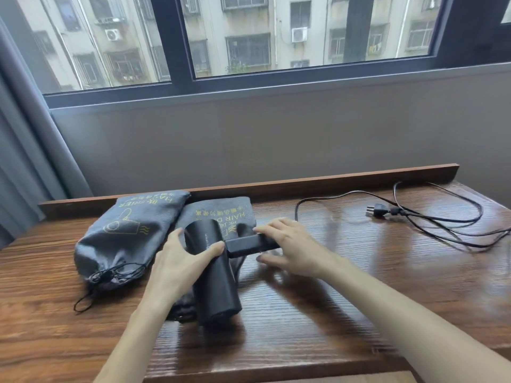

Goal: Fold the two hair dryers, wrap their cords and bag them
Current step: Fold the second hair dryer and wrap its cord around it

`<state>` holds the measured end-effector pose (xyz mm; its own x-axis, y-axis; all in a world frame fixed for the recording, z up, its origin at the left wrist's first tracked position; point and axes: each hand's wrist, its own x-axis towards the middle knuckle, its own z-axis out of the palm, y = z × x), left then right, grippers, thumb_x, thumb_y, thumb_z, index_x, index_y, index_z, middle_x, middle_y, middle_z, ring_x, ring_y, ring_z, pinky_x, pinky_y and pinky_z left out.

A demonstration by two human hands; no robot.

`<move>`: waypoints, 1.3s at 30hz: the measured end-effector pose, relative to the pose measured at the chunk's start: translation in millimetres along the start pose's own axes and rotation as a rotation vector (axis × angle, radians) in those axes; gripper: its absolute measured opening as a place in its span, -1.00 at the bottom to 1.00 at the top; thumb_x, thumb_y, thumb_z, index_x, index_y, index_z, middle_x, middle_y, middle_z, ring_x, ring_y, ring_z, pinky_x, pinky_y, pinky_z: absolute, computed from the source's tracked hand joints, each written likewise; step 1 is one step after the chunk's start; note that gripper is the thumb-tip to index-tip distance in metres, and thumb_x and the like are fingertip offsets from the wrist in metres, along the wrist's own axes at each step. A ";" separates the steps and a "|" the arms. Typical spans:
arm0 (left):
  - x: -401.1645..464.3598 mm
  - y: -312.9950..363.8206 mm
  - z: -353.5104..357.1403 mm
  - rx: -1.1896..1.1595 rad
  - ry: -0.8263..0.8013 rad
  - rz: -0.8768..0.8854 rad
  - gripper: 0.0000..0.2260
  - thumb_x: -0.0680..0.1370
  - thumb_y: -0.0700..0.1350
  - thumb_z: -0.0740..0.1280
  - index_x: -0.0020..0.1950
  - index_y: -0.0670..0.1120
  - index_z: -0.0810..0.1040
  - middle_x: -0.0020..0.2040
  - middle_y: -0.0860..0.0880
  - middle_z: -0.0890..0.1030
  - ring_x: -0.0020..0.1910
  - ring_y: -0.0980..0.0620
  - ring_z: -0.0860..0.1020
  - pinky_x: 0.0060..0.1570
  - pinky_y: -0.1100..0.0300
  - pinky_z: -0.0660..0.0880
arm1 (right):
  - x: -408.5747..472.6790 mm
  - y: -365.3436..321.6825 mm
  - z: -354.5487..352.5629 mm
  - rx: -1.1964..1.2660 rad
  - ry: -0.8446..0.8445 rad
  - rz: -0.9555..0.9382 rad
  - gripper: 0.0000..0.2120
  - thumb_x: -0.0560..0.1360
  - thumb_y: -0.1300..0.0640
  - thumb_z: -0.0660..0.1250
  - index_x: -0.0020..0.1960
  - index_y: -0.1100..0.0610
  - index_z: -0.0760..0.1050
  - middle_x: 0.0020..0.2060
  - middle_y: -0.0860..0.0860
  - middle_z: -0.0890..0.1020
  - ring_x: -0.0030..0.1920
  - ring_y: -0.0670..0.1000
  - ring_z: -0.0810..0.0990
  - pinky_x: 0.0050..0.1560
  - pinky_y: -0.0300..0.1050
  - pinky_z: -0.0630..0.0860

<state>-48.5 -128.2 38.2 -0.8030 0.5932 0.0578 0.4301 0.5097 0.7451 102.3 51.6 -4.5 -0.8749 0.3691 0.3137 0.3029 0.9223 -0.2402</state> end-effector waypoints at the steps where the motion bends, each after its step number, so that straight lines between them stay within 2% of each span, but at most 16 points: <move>1: 0.4 1.4 1.4 -0.049 0.014 0.022 -0.22 0.31 0.21 0.52 0.43 -0.06 0.37 0.30 -0.08 0.55 0.28 -0.05 0.50 0.25 0.06 0.41 | 0.6 1.3 -1.4 0.050 0.000 0.011 -0.45 0.49 -0.17 0.32 0.40 0.02 0.34 0.24 -0.02 0.50 0.27 0.01 0.39 0.33 -0.05 0.28; 4: 0.7 4.2 7.7 -0.211 0.009 0.077 -0.47 0.26 0.24 0.53 0.12 0.00 0.60 0.03 0.07 0.68 0.08 0.07 0.60 0.17 0.05 0.52 | -0.6 4.3 -12.7 0.196 0.039 0.050 -0.57 0.46 -0.15 0.37 0.24 0.03 0.47 0.10 -0.03 0.58 0.10 -0.02 0.50 0.16 -0.10 0.42; 6: 3.1 4.4 13.2 -0.343 -0.017 0.093 -0.50 0.20 0.28 0.49 0.01 0.03 0.64 -0.08 0.13 0.70 0.00 0.16 0.63 0.13 0.04 0.56 | -2.6 6.8 -20.6 0.273 0.058 0.065 -0.63 0.44 -0.12 0.43 0.15 0.04 0.52 0.00 -0.04 0.60 -0.01 -0.06 0.52 0.03 -0.21 0.44; 8: 5.4 4.6 17.5 -0.489 -0.086 0.107 -0.50 0.21 0.25 0.49 0.07 0.06 0.63 -0.04 0.14 0.71 0.02 0.17 0.64 0.12 0.05 0.57 | -4.5 8.2 -28.9 0.346 0.074 0.103 -0.67 0.41 -0.08 0.47 0.10 0.04 0.56 -0.06 -0.05 0.62 -0.09 -0.10 0.55 -0.06 -0.27 0.45; 11: 8.9 6.9 21.4 -0.644 -0.193 0.125 -0.47 0.25 0.18 0.51 0.18 0.10 0.56 0.02 0.07 0.71 0.03 0.06 0.66 0.11 -0.02 0.57 | -4.1 9.7 -43.0 0.421 0.049 0.128 -0.75 0.40 -0.06 0.49 0.01 0.01 0.58 -0.19 -0.10 0.62 -0.24 -0.20 0.54 -0.23 -0.38 0.42; 14: 10.5 9.5 24.1 -0.759 -0.267 0.119 -0.43 0.26 0.14 0.52 0.24 0.11 0.51 0.03 -0.01 0.71 0.03 -0.08 0.67 0.07 -0.08 0.58 | -0.3 12.6 -61.2 0.419 -0.022 0.118 -0.81 0.42 -0.11 0.45 -0.06 -0.02 0.61 -0.29 -0.11 0.63 -0.33 -0.21 0.51 -0.29 -0.34 0.39; 16: 10.6 10.7 26.0 -0.811 -0.305 0.117 -0.42 0.28 0.09 0.53 0.27 0.11 0.48 0.04 -0.08 0.70 0.01 -0.17 0.67 0.03 -0.12 0.58 | 2.7 14.8 -71.6 0.397 -0.100 0.114 -0.76 0.47 -0.15 0.37 -0.10 0.01 0.63 -0.32 -0.03 0.64 -0.36 -0.16 0.51 -0.33 -0.30 0.40; 19: 8.0 12.7 29.3 -0.825 -0.318 0.134 -0.47 0.35 0.03 0.49 0.30 0.09 0.46 0.02 -0.08 0.71 -0.07 -0.07 0.69 -0.09 0.00 0.58 | 4.6 15.0 -78.3 0.369 -0.277 0.158 -0.61 0.54 -0.20 0.24 -0.17 0.12 0.58 -0.38 0.02 0.62 -0.40 -0.09 0.54 -0.40 -0.24 0.42; 21: 6.5 14.3 32.1 -0.829 -0.315 0.149 -0.50 0.37 0.03 0.47 0.29 0.07 0.47 0.02 -0.08 0.71 -0.10 -0.04 0.69 -0.12 0.04 0.57 | 3.3 14.8 -78.8 0.341 -0.310 0.164 -0.58 0.55 -0.18 0.22 -0.20 0.16 0.52 -0.41 -0.01 0.59 -0.42 -0.08 0.53 -0.39 -0.19 0.44; 25: 7.7 16.1 35.2 -0.854 -0.294 0.187 -0.54 0.41 0.04 0.47 0.28 0.05 0.49 0.07 -0.08 0.69 -0.01 -0.10 0.67 0.00 -0.05 0.59 | -1.1 16.5 -73.9 0.289 -0.139 0.133 -0.64 0.55 -0.15 0.24 -0.33 0.04 0.44 -0.46 -0.02 0.58 -0.46 -0.10 0.49 -0.35 -0.22 0.42; 27: 7.8 19.7 35.6 -0.874 -0.297 0.211 -0.60 0.45 0.01 0.46 0.26 0.03 0.51 0.06 -0.11 0.69 -0.04 -0.09 0.67 -0.02 -0.06 0.59 | -1.1 15.5 -75.3 0.292 -0.101 0.136 -0.63 0.55 -0.14 0.24 -0.32 0.06 0.45 -0.47 -0.02 0.57 -0.48 -0.11 0.47 -0.37 -0.24 0.40; 32: 3.1 30.2 36.3 -0.953 -0.197 0.251 -0.75 0.53 -0.12 0.39 0.20 -0.07 0.54 -0.05 -0.07 0.68 -0.20 0.05 0.65 -0.22 0.18 0.57 | 1.6 9.8 -85.2 0.294 -0.046 0.175 -0.64 0.55 -0.14 0.25 -0.22 0.12 0.55 -0.46 -0.01 0.58 -0.48 -0.17 0.44 -0.34 -0.22 0.38; 34: -0.2 34.8 40.7 -0.996 -0.145 0.233 -0.74 0.52 -0.09 0.41 0.20 -0.04 0.55 -0.01 -0.08 0.68 -0.15 0.01 0.65 -0.14 0.08 0.59 | -1.7 3.3 -77.8 0.332 0.019 0.206 -0.63 0.55 -0.12 0.24 -0.23 0.15 0.53 -0.48 -0.03 0.57 -0.49 -0.17 0.46 -0.31 -0.17 0.41; 37: -1.7 40.6 46.9 -1.060 -0.055 0.200 -0.69 0.47 0.01 0.45 0.18 0.02 0.56 0.03 -0.08 0.68 0.00 -0.12 0.64 0.09 -0.21 0.56 | -8.9 -13.1 -56.5 0.479 0.197 0.290 -0.61 0.57 -0.11 0.21 -0.26 0.16 0.49 -0.47 -0.02 0.57 -0.47 -0.10 0.50 -0.33 -0.09 0.48; 39: -1.4 44.1 48.6 -1.043 -0.040 0.222 -0.65 0.44 0.05 0.45 0.21 0.05 0.55 0.07 -0.07 0.67 0.09 -0.16 0.63 0.15 -0.27 0.52 | -14.7 -21.2 -44.3 0.508 0.322 0.337 -0.62 0.58 -0.14 0.19 -0.25 0.10 0.49 -0.44 -0.03 0.57 -0.41 -0.09 0.53 -0.29 0.02 0.53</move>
<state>-8.4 -76.3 38.7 -0.7278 0.6370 0.2541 -0.0158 -0.3860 0.9224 125.5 31.7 36.6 -0.5842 0.7145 0.3851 0.2549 0.6120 -0.7486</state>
